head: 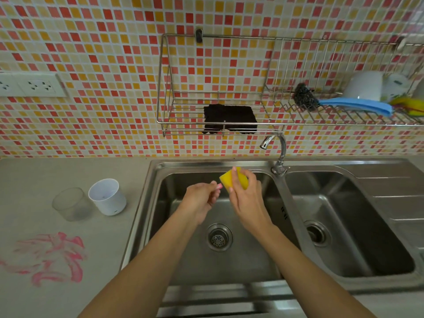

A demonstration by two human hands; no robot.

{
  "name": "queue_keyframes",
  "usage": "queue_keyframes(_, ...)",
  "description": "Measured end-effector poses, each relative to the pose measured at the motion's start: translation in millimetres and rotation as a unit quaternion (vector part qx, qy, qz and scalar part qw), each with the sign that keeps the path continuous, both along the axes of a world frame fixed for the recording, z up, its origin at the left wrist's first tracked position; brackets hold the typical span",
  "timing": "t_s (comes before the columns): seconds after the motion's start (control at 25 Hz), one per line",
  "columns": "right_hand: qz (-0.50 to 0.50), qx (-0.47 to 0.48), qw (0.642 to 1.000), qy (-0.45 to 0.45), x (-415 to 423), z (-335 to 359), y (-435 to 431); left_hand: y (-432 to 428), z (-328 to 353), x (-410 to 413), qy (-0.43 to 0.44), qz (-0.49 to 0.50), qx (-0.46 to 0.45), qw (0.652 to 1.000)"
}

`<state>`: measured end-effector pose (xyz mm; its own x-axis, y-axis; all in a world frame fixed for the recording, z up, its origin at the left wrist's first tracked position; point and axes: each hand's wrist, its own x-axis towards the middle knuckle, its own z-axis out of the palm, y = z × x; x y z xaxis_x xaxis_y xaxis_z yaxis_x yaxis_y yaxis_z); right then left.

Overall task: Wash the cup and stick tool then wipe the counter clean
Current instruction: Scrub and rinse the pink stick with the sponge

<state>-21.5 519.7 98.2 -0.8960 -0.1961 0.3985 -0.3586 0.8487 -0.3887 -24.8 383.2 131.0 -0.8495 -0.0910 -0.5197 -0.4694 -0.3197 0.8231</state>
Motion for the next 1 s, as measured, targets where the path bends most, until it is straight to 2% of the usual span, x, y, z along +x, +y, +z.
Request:
queue_keyframes(0.12, 0.002, -0.027, 0.999, -0.023, -1.9, -5.0, -0.8, 1.0, -1.9, 0.6, -0.044, 0.022, 0.084, 0.995)
queue_keyframes(0.32, -0.007, -0.042, 0.999, -0.024, -6.0, -6.3, 0.2, -1.5, -3.0, -0.5, -0.067, 0.019, 0.112, 0.991)
queue_keyframes(0.44, 0.022, -0.021, 1.0, -0.003, -6.5, -7.3, -0.2, -4.6, -0.3, -2.8, -0.095, 0.012, 0.169, 0.981)
queue_keyframes(0.56, 0.006, -0.038, 0.999, -0.017, -11.7, -4.0, 1.3, -4.4, 2.1, -4.8, -0.115, 0.008, 0.229, 0.967)
queue_keyframes(0.64, 0.036, -0.015, 0.999, -0.004, -12.2, -6.9, 3.8, -4.6, 2.5, -5.6, -0.113, 0.005, 0.241, 0.964)
queue_keyframes(0.84, 0.056, -0.031, 0.998, -0.006, -13.9, -9.5, 9.1, -2.1, 6.0, -3.3, -0.072, 0.019, 0.191, 0.979)
queue_keyframes(0.92, 0.063, -0.038, 0.997, -0.003, -15.8, -11.5, 12.9, 0.7, 7.4, -1.1, -0.008, 0.02, 0.108, 0.994)
queue_keyframes(1.0, 0.039, -0.083, 0.996, -0.018, -17.1, -11.5, 15.4, 2.9, 5.7, 2.6, 0.082, 0.016, -0.037, 0.996)
